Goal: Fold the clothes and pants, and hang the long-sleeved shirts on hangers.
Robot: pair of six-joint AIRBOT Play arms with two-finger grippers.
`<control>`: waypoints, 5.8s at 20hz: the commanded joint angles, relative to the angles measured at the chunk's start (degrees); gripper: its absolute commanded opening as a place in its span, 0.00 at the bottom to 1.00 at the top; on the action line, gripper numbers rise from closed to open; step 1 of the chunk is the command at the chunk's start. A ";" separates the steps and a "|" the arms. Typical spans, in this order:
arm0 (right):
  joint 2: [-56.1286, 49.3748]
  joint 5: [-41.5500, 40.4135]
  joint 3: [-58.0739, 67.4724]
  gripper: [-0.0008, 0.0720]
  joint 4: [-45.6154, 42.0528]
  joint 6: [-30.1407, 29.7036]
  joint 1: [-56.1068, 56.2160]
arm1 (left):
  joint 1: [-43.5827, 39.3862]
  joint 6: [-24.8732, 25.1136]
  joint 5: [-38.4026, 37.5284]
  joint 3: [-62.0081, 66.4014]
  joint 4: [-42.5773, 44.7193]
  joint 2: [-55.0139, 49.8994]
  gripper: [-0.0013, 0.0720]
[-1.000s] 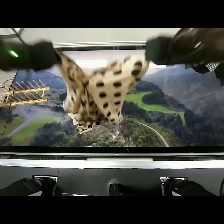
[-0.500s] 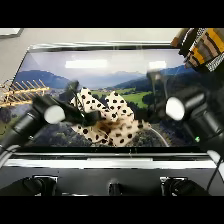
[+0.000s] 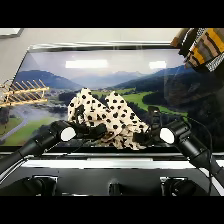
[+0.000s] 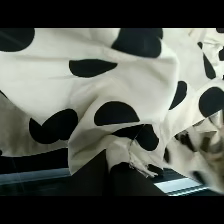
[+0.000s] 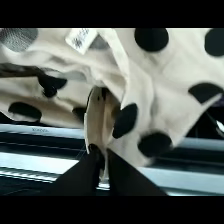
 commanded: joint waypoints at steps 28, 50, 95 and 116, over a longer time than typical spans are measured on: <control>-8.17 3.04 29.00 0.03 -12.37 9.20 -11.08 | 5.22 0.15 5.64 6.93 7.67 7.85 0.04; -21.62 -1.95 35.54 0.04 -16.22 12.44 11.34 | 8.72 -20.26 -4.57 -5.86 21.46 22.21 0.74; -21.62 12.11 35.54 0.04 -15.91 12.00 11.32 | 94.03 87.23 -12.26 25.38 11.02 -28.72 0.73; -21.62 13.35 35.54 0.04 -17.81 12.00 11.32 | 89.61 86.95 -14.53 29.44 7.69 -27.32 0.04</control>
